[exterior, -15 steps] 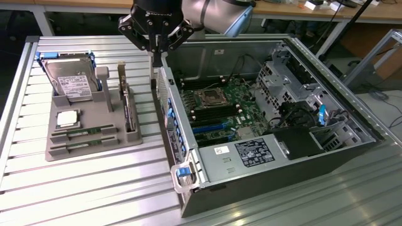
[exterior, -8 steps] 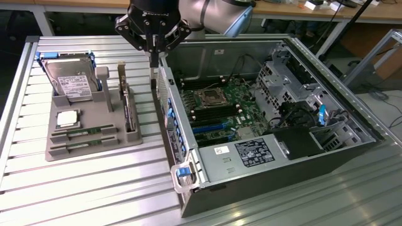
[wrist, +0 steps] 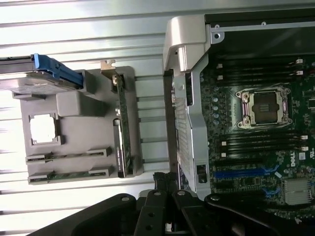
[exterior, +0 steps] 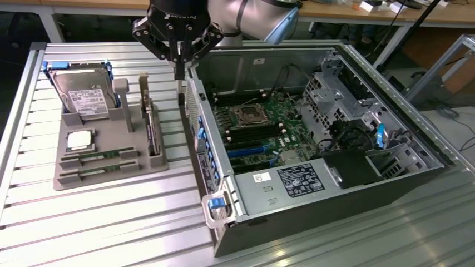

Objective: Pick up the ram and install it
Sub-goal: 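Reach for the ram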

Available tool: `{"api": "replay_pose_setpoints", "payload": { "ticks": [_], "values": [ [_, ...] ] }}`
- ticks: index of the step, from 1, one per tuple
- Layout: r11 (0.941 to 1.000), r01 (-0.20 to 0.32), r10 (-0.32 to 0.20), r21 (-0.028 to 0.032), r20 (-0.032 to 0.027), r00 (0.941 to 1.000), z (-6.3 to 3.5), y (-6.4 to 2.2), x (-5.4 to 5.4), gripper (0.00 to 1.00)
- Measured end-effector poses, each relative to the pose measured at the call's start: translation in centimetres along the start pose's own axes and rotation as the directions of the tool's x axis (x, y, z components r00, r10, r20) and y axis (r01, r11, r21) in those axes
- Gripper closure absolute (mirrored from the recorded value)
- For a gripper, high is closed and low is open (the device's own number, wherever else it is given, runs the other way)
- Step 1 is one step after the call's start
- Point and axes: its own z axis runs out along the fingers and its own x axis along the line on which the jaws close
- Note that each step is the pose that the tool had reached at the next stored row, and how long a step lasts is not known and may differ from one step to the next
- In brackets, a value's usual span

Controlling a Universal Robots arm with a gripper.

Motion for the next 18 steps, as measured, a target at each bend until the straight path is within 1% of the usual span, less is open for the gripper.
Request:
{"api": "replay_pose_setpoints", "payload": {
  "ticks": [18],
  "values": [
    [1.0,0.0,0.0,0.0,0.0001,1.0,-0.02,-0.07,0.88,0.9]
  ]
}}
